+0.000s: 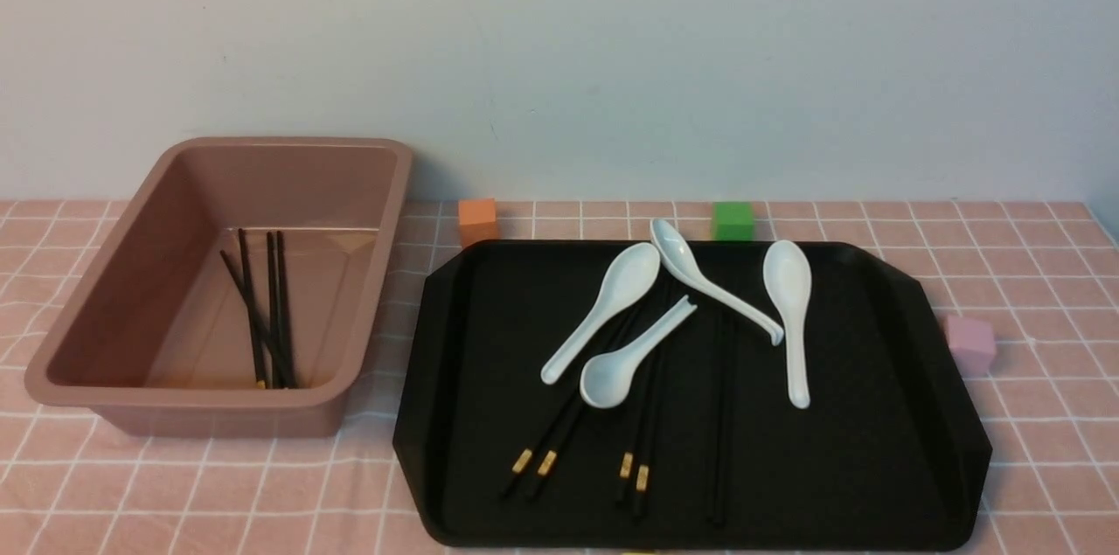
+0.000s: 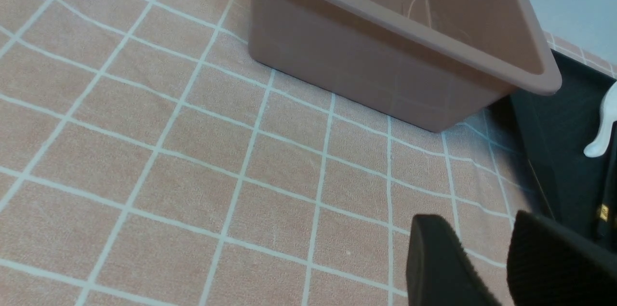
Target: On pink tablecloth take chopsticks from black tray and put them in box.
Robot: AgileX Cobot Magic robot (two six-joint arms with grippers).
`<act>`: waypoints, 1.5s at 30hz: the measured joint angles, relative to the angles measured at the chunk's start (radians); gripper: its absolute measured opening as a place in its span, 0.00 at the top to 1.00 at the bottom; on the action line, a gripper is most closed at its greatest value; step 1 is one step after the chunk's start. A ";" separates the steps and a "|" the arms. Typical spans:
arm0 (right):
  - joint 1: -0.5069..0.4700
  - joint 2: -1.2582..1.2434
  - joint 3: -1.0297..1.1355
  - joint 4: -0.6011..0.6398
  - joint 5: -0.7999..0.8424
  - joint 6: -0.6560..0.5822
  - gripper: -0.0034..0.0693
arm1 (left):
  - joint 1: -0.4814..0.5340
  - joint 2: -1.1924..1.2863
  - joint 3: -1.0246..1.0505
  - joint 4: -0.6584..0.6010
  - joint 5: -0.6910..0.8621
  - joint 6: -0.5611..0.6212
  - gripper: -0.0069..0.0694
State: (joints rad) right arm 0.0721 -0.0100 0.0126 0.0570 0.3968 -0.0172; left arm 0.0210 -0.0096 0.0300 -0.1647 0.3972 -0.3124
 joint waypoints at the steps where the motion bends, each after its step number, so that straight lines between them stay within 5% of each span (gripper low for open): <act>1: 0.000 0.000 0.000 0.000 0.000 0.000 0.93 | 0.000 0.000 0.000 0.000 0.000 0.000 0.60; 45: 0.000 0.000 0.000 0.000 0.000 0.000 0.86 | 0.000 0.000 0.000 0.000 0.000 0.000 0.60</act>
State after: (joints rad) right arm 0.0721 -0.0100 0.0126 0.0567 0.3968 -0.0172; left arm 0.0210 -0.0096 0.0300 -0.1647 0.3972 -0.3124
